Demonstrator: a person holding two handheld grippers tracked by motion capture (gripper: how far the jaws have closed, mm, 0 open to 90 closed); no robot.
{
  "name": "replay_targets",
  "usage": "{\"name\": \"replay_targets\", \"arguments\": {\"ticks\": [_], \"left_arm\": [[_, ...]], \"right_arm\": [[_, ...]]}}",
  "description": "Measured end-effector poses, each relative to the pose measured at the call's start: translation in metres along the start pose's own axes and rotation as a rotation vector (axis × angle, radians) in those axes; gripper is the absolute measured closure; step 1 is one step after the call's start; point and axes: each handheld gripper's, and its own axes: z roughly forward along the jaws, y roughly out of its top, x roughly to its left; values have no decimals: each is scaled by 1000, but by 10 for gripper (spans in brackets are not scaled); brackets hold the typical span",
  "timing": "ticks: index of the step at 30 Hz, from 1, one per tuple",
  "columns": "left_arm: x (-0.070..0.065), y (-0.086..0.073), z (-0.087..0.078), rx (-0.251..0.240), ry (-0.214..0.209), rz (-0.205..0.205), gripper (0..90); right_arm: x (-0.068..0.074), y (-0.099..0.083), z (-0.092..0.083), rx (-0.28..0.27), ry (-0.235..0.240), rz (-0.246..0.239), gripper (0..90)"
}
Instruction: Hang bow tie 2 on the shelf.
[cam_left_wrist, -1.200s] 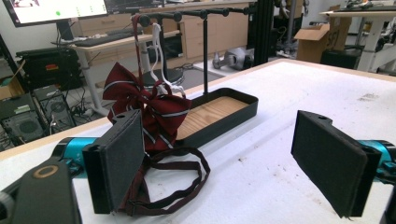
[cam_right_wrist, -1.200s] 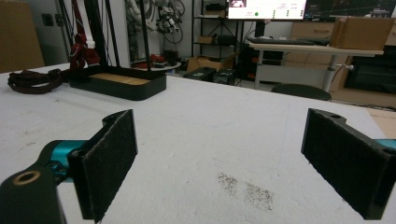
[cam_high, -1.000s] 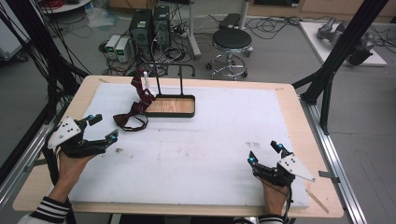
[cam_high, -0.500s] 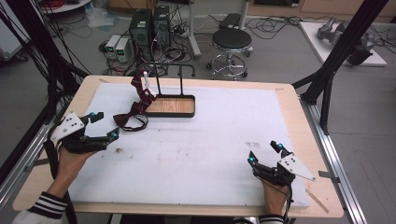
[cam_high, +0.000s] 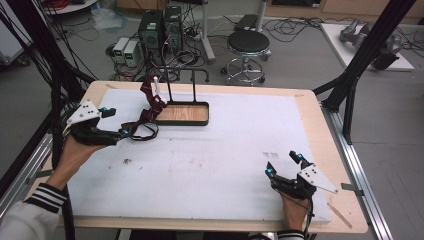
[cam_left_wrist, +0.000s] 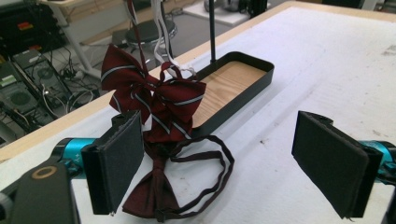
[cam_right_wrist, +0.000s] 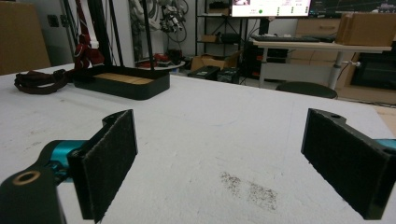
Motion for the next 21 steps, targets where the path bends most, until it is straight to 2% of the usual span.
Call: {"name": "replay_targets", "arguments": {"ticks": [1,3,12,16,18,21], "left_arm": [[0,0,0,0,0,0,172],[6,4,6,31,-2,9,171],[24,5,24,95,1,-26,171],[27,6,27,100,-10,-34,169],[31,10,32,130,-10,-32,160],[33,15,35,144,-13,-35,159]], "right_arm": [[0,0,0,0,0,0,97],[0,0,0,0,1,1,97],[0,0,0,4,4,7,97],[0,0,0,5,3,9,97],[0,0,0,4,5,10,97],[0,0,0,5,4,9,97]]}}
